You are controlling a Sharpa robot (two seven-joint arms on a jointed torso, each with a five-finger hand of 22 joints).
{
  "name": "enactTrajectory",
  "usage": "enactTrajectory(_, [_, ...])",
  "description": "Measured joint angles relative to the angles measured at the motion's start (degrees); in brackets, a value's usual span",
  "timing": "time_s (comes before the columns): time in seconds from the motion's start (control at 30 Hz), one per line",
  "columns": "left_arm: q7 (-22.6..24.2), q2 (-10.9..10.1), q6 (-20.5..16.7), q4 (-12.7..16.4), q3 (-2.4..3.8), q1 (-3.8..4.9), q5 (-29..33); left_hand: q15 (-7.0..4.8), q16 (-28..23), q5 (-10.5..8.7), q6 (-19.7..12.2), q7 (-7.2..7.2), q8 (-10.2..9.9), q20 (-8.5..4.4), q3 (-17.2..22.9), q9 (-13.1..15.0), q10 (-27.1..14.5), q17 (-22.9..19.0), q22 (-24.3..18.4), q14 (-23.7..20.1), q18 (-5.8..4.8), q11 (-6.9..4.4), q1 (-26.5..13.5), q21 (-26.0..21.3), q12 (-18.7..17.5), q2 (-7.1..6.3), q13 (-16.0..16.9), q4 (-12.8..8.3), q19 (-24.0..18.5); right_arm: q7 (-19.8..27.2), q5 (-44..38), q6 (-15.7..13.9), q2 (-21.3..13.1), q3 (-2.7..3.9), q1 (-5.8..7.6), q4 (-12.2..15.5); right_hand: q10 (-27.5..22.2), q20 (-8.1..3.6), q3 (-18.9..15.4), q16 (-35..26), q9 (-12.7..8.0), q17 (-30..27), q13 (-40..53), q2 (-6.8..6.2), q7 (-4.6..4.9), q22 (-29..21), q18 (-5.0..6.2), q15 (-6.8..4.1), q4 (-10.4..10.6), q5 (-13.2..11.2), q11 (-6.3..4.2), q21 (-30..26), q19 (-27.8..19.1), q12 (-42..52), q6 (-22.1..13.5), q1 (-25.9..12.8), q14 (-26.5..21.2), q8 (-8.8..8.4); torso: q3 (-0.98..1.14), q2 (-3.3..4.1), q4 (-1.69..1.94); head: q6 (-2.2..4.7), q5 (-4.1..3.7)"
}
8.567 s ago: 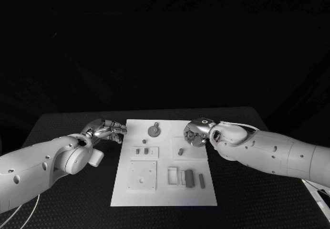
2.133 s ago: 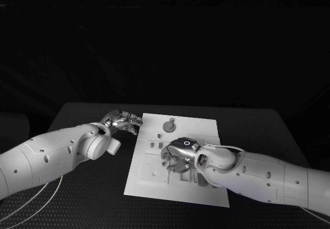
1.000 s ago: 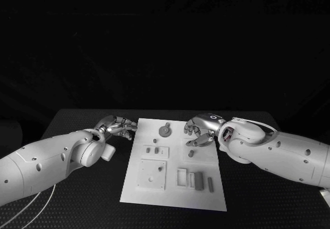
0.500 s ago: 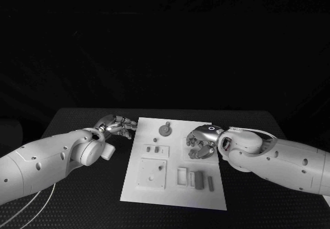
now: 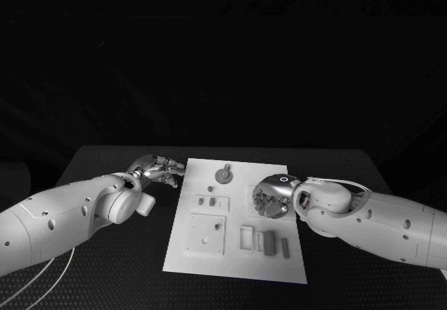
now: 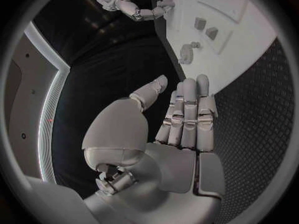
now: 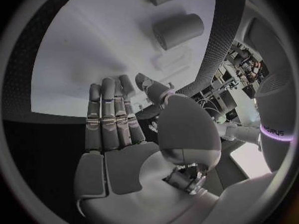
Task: Assemble the parts on the task board
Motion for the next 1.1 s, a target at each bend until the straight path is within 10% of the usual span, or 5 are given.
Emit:
enactTrajectory(0.47, [0.0,0.0,0.0,-0.1,0.00,0.00,0.0,0.00,0.0,0.00,0.0,-0.03,0.0,0.00,0.0,0.0,0.0,0.1,0.0,0.0,0.00,-0.01,0.0,0.0,0.0,0.00,0.0,0.0,0.0,-0.2,-1.3,-1.9,0.5,0.06,-0.28,-0.1,4.0,-1.16,0.8,1.8,0.2,-0.4,1.2,6.85,-1.43,0.0,-0.13,-1.42,-3.6,0.0,-1.73,1.4,2.7,1.7,3.7,0.3,2.8,1.55,0.04,0.00,0.01,-0.21,0.02])
enactTrajectory(0.77, [0.0,0.0,0.0,-0.2,0.00,-0.01,0.0,0.00,0.0,0.00,-0.1,-0.10,0.0,0.00,0.0,0.0,0.1,0.0,0.0,0.0,0.00,-0.09,0.0,0.0,0.0,0.00,0.0,0.0,0.0,-0.9,-2.5,-3.5,-0.4,0.09,-0.37,1.1,4.9,-1.76,1.0,2.2,0.2,-0.4,1.6,7.76,-1.61,0.0,-0.56,-2.01,-3.8,0.2,-2.42,1.8,3.7,1.9,4.1,1.7,3.7,1.90,0.04,-0.01,-0.01,-0.27,0.12])
enactTrajectory(1.1, [0.0,0.1,0.0,-0.4,0.00,-0.01,0.0,0.00,0.0,0.00,-0.1,-0.10,0.0,-0.13,0.0,0.0,0.1,0.1,0.0,0.0,0.01,-0.10,0.0,0.0,0.0,0.00,0.0,0.0,0.3,-0.8,2.0,-4.1,-1.7,2.00,1.34,4.6,5.1,-1.96,1.3,2.5,0.2,-0.4,1.9,7.99,-1.58,0.0,-0.61,-1.94,-3.9,0.2,-2.23,1.8,4.0,1.9,4.5,2.2,3.8,1.90,0.03,-0.02,-0.03,-0.31,0.40])
